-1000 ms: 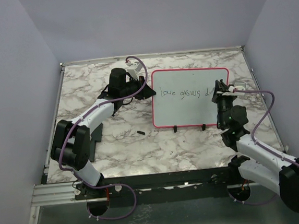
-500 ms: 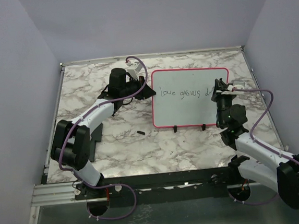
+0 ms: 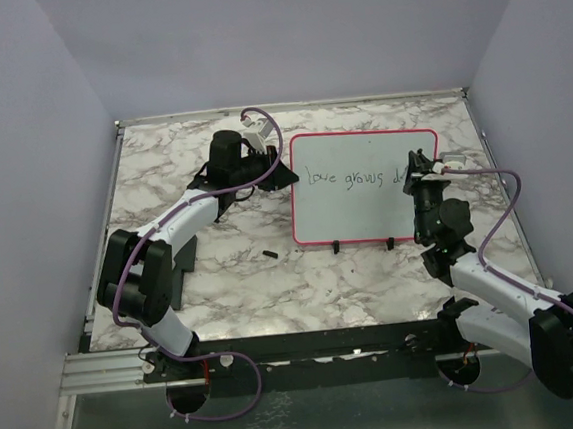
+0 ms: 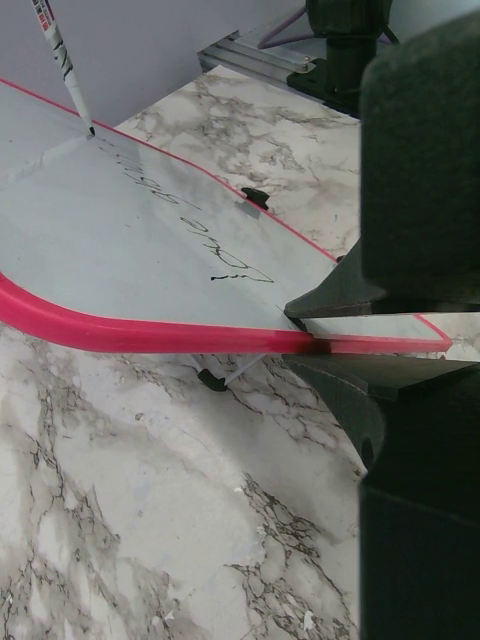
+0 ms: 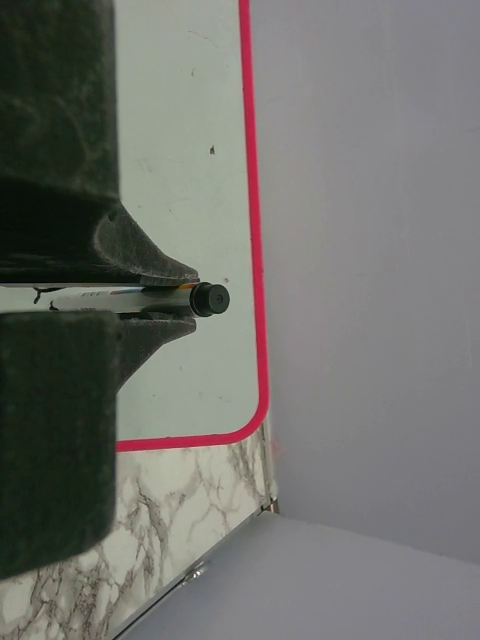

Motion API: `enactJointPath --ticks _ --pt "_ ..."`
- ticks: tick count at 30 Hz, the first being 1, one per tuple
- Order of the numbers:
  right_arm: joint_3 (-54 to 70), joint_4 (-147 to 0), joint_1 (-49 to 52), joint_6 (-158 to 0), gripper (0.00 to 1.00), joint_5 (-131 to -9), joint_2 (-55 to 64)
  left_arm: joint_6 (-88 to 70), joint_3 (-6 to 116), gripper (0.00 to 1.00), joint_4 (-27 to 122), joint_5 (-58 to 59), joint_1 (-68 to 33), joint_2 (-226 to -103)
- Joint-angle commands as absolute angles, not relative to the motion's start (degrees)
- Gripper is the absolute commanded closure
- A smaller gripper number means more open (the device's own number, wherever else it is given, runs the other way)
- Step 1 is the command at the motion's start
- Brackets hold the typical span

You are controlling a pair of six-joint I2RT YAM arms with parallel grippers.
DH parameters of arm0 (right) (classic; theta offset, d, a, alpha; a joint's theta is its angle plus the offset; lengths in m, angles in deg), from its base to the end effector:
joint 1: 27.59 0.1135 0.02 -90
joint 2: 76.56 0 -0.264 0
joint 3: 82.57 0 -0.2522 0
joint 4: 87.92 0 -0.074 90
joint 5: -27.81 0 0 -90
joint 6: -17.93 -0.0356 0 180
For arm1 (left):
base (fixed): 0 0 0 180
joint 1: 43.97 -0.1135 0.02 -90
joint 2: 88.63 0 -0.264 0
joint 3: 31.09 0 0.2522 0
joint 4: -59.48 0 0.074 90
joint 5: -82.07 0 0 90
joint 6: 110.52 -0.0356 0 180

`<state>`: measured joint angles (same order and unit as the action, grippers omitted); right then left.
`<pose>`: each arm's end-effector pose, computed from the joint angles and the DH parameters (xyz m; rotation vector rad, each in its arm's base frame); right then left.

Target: Write a sentence on the whiteboard

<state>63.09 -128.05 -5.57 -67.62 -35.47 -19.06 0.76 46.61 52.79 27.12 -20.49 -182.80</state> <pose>0.2018 0.0644 0.2678 0.1037 1.3030 -0.0354 0.3366 -0.1685 0.2647 0.4603 2.0145 -1.0989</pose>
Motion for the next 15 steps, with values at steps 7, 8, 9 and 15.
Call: enactJointPath --ticks 7,8,9,15 --pt "62.43 -125.09 -5.84 -69.14 0.99 -36.77 -19.06 -0.31 46.54 1.00 52.84 25.17 -20.72 -180.54" --pt "62.60 -124.93 -5.80 -69.28 0.99 -36.71 -19.14 -0.31 46.55 1.00 52.84 25.20 -20.76 -180.52" --pt "62.70 -124.75 -5.79 -69.40 0.99 -36.78 -19.23 -0.31 46.56 1.00 52.82 25.20 -20.77 -180.52" --pt "63.29 -124.09 -5.79 -69.36 0.99 -36.21 -19.96 -0.21 46.56 1.00 52.83 25.23 -20.77 -180.54"
